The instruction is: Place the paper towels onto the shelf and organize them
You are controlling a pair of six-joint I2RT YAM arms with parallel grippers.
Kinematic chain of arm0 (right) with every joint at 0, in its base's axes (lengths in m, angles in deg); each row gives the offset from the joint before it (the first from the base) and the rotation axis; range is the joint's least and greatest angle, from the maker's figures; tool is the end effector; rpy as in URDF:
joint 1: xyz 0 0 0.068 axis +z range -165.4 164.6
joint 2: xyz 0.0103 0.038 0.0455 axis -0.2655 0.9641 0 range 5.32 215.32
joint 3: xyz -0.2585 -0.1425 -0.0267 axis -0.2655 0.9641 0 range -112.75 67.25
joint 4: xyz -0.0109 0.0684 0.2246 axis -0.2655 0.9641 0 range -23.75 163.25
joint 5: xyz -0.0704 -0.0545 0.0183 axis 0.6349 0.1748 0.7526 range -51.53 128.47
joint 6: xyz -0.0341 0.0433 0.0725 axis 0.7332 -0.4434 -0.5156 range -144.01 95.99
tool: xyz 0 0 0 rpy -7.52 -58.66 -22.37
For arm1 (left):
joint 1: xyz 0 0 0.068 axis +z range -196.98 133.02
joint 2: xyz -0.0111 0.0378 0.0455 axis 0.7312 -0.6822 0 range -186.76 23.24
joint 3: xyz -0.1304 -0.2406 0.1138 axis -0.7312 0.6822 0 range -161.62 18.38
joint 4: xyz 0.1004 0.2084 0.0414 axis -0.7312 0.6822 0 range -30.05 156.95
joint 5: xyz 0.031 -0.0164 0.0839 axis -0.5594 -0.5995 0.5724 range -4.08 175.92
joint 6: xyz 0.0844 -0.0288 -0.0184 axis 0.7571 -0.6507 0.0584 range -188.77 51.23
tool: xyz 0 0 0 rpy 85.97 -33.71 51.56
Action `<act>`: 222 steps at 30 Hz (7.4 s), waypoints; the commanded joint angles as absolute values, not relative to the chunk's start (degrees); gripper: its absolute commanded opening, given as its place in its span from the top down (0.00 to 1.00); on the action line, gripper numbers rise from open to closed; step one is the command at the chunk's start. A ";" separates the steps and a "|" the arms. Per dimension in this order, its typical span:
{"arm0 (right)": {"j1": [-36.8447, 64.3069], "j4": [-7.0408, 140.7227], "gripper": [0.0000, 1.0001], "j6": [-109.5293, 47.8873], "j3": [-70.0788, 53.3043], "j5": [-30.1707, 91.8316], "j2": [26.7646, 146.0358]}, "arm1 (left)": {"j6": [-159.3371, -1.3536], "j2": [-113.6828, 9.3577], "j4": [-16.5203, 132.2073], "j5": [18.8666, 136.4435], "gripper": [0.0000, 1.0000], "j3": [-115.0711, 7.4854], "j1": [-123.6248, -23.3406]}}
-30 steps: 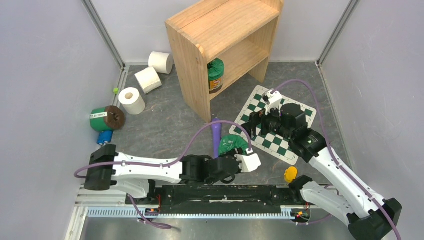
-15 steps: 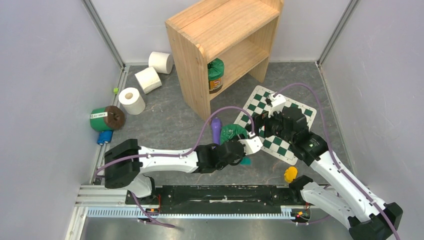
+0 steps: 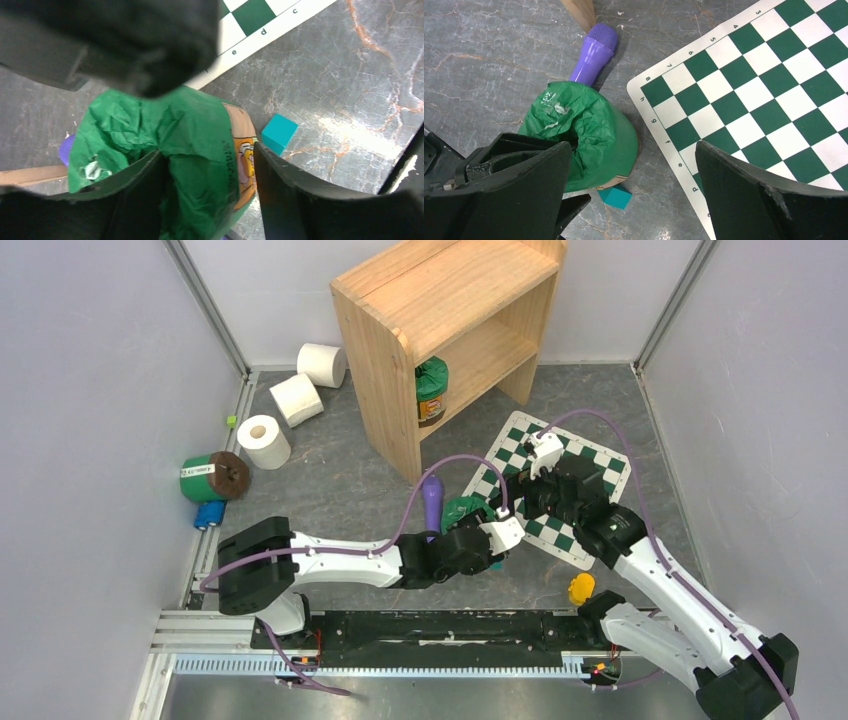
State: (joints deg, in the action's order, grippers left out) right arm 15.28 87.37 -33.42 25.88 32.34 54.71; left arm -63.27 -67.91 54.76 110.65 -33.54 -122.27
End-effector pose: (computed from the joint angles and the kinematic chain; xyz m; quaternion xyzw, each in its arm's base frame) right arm 0.1595 0.1049 0.2860 -0.1854 0.8413 0.2166 0.4592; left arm 0.1230 -0.3340 0.2283 0.4824 0.7222 -0.1070 0.4840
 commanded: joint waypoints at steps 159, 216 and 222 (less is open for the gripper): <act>0.25 76.29 0.29 -29.83 -24.08 32.14 90.91 | -66.61 -19.92 77.83 122.30 0.00 -18.99 -87.76; 4.03 56.93 0.33 -37.72 -22.31 21.78 103.73 | -66.74 -20.14 78.16 123.22 0.00 -18.87 -87.76; 1.89 60.01 0.27 -39.54 -22.38 22.89 100.78 | -67.16 -19.19 78.23 124.12 0.00 -18.92 -87.77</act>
State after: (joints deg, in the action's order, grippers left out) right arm 3.30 57.43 -38.90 -21.18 22.37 103.66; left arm -67.84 -20.33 80.42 122.52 -18.75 -87.93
